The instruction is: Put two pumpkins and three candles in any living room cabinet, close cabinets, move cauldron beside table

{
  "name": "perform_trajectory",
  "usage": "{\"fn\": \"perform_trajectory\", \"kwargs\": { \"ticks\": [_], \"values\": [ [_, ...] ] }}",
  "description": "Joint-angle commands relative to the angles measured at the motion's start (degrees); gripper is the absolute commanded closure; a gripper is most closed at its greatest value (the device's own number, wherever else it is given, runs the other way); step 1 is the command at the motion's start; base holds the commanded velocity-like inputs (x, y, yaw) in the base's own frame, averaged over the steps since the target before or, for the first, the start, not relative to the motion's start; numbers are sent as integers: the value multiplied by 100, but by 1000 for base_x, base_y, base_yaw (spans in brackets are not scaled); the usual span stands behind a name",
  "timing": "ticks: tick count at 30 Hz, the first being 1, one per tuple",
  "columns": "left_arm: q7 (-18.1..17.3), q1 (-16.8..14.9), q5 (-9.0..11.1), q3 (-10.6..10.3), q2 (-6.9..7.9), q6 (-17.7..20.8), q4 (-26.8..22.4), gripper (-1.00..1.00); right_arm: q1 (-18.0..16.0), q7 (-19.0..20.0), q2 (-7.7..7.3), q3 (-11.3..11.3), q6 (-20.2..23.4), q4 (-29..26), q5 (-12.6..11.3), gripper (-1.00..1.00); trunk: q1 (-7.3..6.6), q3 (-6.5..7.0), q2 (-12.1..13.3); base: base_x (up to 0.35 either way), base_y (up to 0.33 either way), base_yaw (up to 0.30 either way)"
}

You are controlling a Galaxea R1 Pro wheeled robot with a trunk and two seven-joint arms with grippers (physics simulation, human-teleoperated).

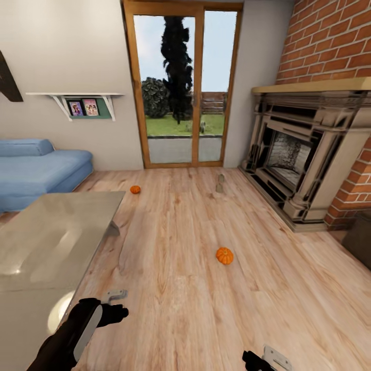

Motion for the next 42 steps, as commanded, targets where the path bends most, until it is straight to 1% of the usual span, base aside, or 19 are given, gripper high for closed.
{"fn": "perform_trajectory", "kwargs": {
  "ticks": [1,4,9,20,33,42],
  "values": [
    [56,-3,54,-24,5,15,-4,-100,-3,-25,0,49,-22,0,-56,-100,1,-5,-2,159,258,226],
    [56,-3,41,-29,3,15,-4,-100,-3,-23,-1,49,-22,0,-56,-100,1,-5,-2,214,218,121],
    [56,-3,37,-53,2,12,-4,-100,-3,-23,-1,49,-29,0,-56,-100,1,-5,-2,303,48,18],
    [56,-3,37,-55,2,14,-4,-100,-3,-23,-1,49,-31,0,-56,-100,1,-5,-2,320,80,-34],
    [56,-3,28,-55,2,12,-4,-100,-3,-23,-1,49,-31,0,-56,-100,1,-5,-2,228,138,-1],
    [56,-3,28,-55,2,7,-3,-100,-3,-23,-1,49,-31,0,-61,-100,1,-23,-2,252,55,-42]
  ]
}}
